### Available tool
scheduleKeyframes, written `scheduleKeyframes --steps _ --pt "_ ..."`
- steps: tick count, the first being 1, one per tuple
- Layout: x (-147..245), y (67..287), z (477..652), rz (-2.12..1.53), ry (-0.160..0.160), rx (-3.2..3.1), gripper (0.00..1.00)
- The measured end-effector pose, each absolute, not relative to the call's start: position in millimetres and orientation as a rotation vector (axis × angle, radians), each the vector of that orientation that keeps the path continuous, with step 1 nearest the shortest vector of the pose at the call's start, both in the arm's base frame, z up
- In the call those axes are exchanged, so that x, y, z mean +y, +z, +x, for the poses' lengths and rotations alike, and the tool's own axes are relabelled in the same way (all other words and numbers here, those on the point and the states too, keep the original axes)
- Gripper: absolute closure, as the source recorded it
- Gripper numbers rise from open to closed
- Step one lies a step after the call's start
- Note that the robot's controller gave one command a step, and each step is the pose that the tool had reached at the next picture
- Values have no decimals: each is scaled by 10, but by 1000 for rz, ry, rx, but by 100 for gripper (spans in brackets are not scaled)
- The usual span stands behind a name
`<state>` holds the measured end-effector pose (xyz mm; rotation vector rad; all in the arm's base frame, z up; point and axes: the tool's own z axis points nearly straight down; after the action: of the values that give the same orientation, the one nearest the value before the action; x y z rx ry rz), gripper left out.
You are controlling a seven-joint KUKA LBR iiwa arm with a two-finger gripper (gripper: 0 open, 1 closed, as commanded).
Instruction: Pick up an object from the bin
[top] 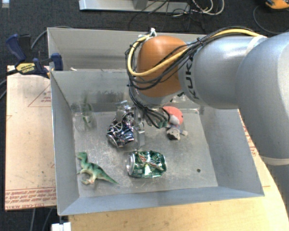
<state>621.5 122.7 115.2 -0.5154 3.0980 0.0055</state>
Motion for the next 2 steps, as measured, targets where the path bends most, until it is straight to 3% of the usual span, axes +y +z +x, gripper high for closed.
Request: scheduleKeyframes --steps 1,2 --pt "951 776 6076 -658 8 3048 100" --pt "951 776 6076 -658 8 3048 100"
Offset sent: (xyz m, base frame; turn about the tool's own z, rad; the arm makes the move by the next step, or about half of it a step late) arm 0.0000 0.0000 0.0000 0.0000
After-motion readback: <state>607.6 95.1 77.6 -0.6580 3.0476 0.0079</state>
